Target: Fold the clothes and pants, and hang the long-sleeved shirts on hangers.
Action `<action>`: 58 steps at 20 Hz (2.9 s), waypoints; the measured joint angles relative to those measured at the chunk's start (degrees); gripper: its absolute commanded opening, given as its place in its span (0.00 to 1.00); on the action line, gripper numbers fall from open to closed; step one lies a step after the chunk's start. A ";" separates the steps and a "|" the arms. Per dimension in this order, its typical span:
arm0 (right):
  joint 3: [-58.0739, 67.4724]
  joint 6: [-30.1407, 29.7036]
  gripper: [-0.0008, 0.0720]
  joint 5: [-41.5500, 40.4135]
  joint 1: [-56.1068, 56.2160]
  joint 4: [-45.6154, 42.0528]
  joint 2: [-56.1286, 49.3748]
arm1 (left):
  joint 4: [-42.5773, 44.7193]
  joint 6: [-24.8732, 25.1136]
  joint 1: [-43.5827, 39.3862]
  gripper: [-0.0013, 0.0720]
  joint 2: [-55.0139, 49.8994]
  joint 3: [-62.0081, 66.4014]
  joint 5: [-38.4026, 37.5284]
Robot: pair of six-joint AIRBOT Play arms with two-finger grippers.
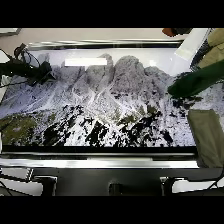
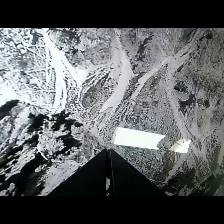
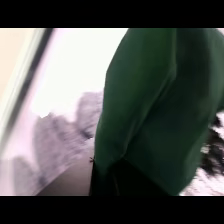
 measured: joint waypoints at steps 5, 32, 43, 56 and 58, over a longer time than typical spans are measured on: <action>0.02 3.39 0.05 -5.95 -0.50 -10.01 1.66 | 0.00 0.00 0.00 0.04 0.00 0.00 -0.07; -36.09 -6.25 0.05 -24.44 -7.85 -40.96 13.57 | 0.09 1.49 0.00 0.04 -0.83 0.00 -2.67; -50.25 -6.99 0.05 -22.32 -8.46 -42.95 14.27 | 0.07 1.49 0.00 0.04 -0.94 0.00 -2.67; -54.95 -6.78 0.67 -23.47 -8.46 -51.65 14.27 | 0.07 1.51 0.02 0.04 -0.94 0.00 -2.64; -54.95 -6.95 0.68 -23.54 -8.48 -52.52 14.29 | 0.07 1.57 0.00 0.10 -0.94 0.00 -2.64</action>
